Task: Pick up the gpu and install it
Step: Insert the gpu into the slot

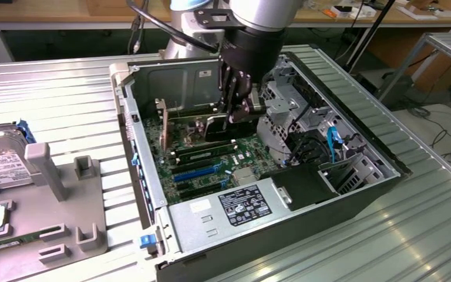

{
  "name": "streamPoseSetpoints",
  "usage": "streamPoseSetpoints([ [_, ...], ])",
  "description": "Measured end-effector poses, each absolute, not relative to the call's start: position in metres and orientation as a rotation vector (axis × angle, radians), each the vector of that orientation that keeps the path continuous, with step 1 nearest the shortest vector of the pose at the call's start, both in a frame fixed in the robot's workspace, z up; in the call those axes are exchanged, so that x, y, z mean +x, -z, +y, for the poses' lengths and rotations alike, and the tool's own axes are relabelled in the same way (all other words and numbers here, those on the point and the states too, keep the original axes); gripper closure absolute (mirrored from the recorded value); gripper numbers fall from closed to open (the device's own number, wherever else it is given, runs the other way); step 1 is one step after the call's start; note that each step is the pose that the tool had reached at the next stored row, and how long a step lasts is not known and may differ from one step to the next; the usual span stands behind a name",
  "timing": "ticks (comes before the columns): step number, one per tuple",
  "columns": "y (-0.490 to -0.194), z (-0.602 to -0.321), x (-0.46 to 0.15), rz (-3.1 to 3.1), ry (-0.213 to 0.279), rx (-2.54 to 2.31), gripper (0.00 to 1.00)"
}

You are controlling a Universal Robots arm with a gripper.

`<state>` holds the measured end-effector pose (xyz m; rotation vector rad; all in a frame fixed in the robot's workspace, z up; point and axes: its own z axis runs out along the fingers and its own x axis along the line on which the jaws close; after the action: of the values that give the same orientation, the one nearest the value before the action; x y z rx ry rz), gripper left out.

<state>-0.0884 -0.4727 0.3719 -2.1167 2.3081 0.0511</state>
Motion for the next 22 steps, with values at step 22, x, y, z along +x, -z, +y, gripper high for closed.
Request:
streamPoseSetpoints([
  [22,-0.333,-0.472,-0.103,2.285,0.000,-2.090,0.73],
])
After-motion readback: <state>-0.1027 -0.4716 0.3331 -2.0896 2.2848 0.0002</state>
